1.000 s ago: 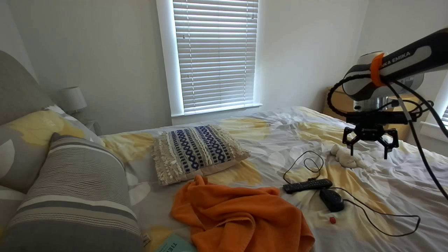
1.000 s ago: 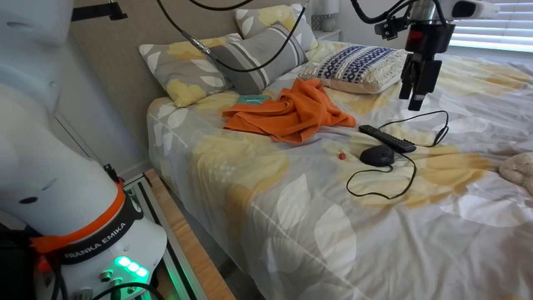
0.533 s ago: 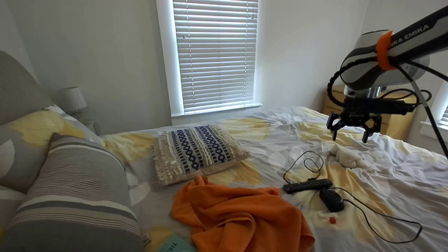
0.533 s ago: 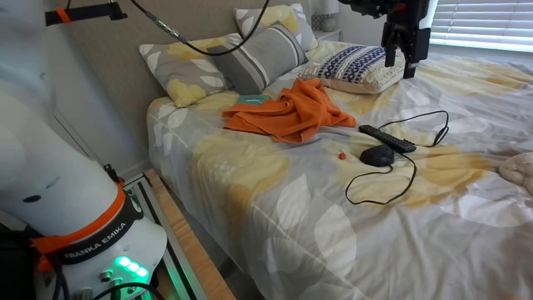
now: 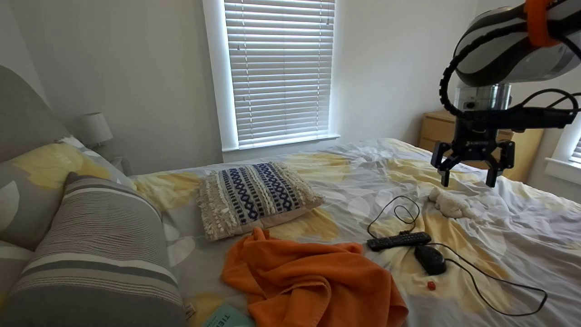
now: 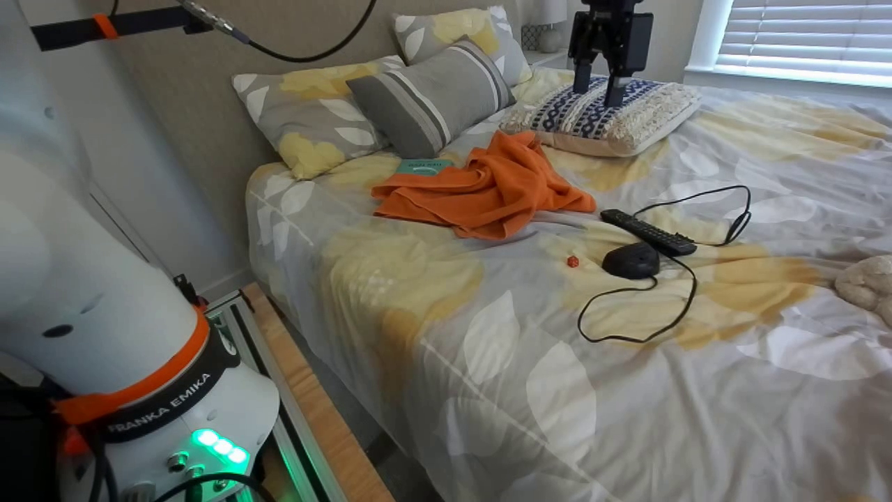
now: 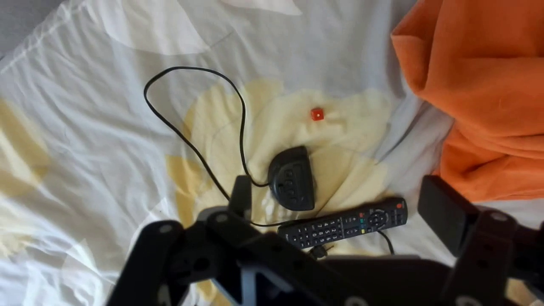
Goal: Pick up the black cable and move it to the right side of the bed
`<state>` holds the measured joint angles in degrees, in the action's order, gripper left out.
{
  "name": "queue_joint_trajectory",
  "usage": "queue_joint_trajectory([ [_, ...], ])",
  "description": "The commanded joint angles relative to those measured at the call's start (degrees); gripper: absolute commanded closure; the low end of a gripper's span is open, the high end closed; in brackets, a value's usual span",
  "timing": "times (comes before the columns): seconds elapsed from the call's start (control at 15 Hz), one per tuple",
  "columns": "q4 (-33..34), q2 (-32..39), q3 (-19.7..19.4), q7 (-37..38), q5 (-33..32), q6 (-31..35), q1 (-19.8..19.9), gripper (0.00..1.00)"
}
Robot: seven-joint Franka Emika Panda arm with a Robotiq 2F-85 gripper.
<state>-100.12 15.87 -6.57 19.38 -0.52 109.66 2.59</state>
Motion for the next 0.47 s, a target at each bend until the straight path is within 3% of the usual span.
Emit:
queue_joint_trajectory([
  [0.0, -7.2, -5.4, 0.5, -2.8, -3.6, 3.7, -0.6, 0.00],
  [0.07, -2.1, -2.2, 0.5, -1.1, -1.7, 0.5, -0.2, 0.00],
  [0.4, -2.3, -2.5, 0.5, -1.2, -1.9, 0.7, -0.1, 0.00],
])
